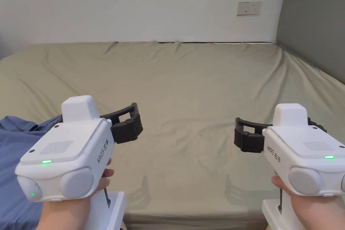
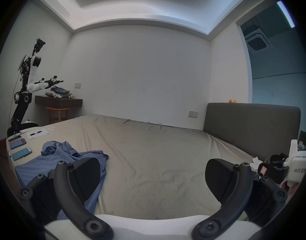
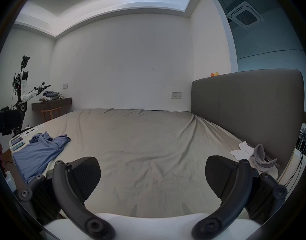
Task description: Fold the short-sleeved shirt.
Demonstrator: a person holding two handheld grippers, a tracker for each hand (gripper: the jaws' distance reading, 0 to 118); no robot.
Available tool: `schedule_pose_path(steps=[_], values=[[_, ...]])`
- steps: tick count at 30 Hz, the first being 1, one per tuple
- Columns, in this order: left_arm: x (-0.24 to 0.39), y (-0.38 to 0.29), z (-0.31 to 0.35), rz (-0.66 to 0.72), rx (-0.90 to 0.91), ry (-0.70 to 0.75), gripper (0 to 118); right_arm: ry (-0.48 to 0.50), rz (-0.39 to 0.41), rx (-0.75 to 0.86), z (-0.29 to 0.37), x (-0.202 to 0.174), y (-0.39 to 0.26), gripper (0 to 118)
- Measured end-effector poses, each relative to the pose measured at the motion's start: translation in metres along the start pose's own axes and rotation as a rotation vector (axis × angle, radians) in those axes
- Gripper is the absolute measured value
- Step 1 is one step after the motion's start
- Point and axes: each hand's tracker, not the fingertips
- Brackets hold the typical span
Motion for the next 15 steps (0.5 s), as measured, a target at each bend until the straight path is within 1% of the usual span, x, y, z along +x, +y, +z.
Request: schedule_pose_path(steps=[2, 7, 9, 10, 11, 12, 13, 14, 15], values=[[0.001, -0.002, 0.0, -0.027, 0.002, 0.013, 117, -0.002, -0.007, 0.0, 0.0, 0.001, 0.0, 118], [0.002, -0.003, 0.0, -0.039, 0.0, 0.005, 117, -0.008, -0.007, -0.003, 0.0, 0.002, 0.0, 118], [0.005, -0.002, 0.0, -0.07, 0.005, 0.009, 115, 0.006, -0.013, -0.02, 0.0, 0.002, 0.001, 118], [0.006, -0.001, 0.0, -0.083, 0.007, 0.01, 110, 0.002, -0.006, -0.016, 0.0, 0.002, 0.002, 118], [0.007, -0.001, 0.001, -0.092, 0.015, 0.017, 99, -0.002, -0.004, -0.02, 0.001, 0.001, 0.004, 117], [0.008, 0.0, 0.002, -0.105, 0.026, 0.029, 73, -0.005, -0.004, -0.02, 0.003, 0.001, 0.006, 113], [0.009, 0.001, 0.002, -0.116, 0.029, 0.043, 47, -0.005, -0.006, -0.014, 0.004, 0.001, 0.007, 103], [0.008, 0.001, 0.001, -0.125, 0.027, 0.061, 21, 0.001, -0.011, 0.003, 0.006, 0.001, 0.009, 75], [0.007, 0.0, 0.001, -0.118, 0.027, 0.058, 4, 0.006, -0.004, 0.018, 0.008, 0.001, 0.012, 13]])
